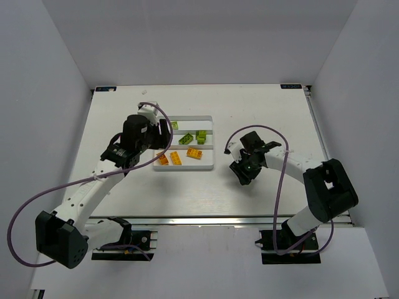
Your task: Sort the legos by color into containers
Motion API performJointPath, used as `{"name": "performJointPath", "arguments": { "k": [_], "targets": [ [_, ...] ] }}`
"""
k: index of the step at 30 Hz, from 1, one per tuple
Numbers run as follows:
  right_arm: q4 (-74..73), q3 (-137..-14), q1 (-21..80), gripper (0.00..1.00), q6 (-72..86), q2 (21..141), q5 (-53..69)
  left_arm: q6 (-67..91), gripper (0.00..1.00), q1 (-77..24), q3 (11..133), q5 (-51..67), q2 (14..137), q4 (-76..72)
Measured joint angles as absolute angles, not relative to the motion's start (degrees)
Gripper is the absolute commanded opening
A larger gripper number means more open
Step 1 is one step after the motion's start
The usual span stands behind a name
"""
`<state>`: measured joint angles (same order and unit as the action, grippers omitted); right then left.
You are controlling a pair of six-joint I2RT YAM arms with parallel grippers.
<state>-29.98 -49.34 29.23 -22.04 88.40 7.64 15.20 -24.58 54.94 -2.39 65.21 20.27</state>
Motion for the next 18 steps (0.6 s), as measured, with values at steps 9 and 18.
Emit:
{"name": "performJointPath", "arguments": {
  "k": [9, 18],
  "targets": [
    [-35.8, -72.1, 30.1, 0.18, -25.5, 93.8, 11.3, 14.0, 0.73, -24.6, 52.5, -2.7, 59.5, 17.5],
    [-34.0, -107.0, 31.7, 0.2, -21.7, 116.3, 15.9, 12.8, 0.74, -24.6, 49.5, -5.1, 54.3, 14.0]
  ]
}}
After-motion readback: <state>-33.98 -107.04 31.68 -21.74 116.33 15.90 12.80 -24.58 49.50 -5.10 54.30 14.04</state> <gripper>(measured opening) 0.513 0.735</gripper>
